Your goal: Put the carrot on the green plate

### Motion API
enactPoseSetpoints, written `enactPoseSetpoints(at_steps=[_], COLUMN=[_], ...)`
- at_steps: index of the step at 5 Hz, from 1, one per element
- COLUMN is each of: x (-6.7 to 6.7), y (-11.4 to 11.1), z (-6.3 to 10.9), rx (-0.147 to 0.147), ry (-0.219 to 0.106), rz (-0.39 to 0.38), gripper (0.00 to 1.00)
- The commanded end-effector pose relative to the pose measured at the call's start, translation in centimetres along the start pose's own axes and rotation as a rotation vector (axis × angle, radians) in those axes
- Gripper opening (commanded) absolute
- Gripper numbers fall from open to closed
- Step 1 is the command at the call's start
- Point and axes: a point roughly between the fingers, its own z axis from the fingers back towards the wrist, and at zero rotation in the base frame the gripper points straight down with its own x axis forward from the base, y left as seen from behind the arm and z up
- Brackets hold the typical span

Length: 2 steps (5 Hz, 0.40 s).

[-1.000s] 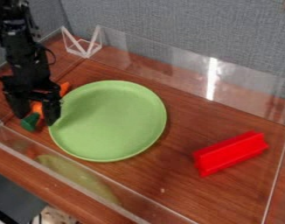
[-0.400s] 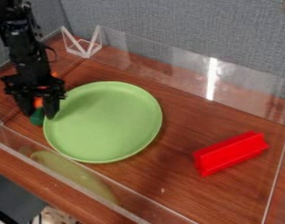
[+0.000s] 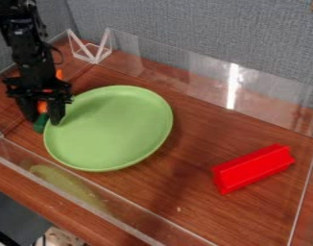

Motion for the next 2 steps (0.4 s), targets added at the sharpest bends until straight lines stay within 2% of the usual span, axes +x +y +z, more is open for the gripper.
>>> enactPoseSetpoints(at_steps=[1, 2], x=[-0.29, -0.72], y=[-0.48, -0.65], z=[-0.17, -0.28], rx=[0.015, 0.024], ry=[0.011, 0.024], rz=[-0.117, -0.225], gripper=[0.00, 1.00])
